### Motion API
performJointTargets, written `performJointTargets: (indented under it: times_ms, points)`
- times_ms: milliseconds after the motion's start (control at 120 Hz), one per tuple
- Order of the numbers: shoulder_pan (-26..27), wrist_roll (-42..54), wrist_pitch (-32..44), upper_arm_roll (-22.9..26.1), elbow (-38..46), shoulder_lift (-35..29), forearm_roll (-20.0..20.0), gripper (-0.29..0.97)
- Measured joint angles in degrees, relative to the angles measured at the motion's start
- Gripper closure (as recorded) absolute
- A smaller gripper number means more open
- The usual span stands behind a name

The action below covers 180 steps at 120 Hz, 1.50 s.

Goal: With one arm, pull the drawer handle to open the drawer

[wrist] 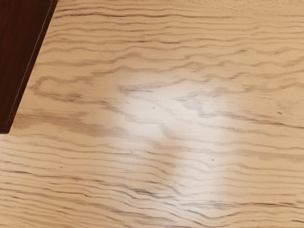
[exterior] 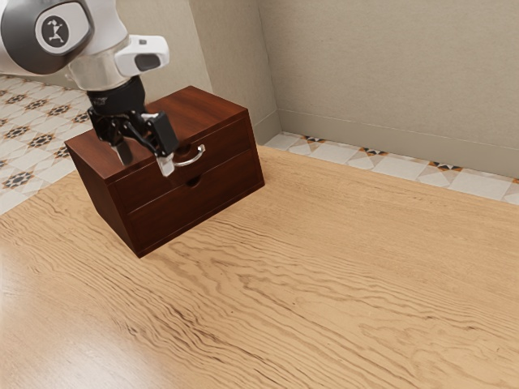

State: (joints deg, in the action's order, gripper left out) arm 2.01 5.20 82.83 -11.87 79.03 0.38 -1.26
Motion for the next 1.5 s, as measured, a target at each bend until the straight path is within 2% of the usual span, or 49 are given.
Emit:
performJointTargets:
  times_ms: [342,417,533,600,858,1067,1500]
  points:
    - [-5.3,0.4,2.3,1.9,-0.5,1.7,-0.4,0.00]
    - [-3.6,0.7,3.5,2.2,-2.1,3.6,-0.5,0.00]
    - [2.6,2.0,5.2,2.5,-7.5,8.5,-0.7,0.00]
    - [3.2,2.6,6.2,2.3,-8.8,9.7,-0.9,0.00]
    - [2.3,4.6,8.5,1.9,-16.0,17.5,-3.4,0.00]
    - [0.4,6.2,8.1,1.7,-17.1,20.3,-6.4,0.00]
    - [-4.5,10.1,8.5,1.7,-21.7,27.0,-7.1,0.00]
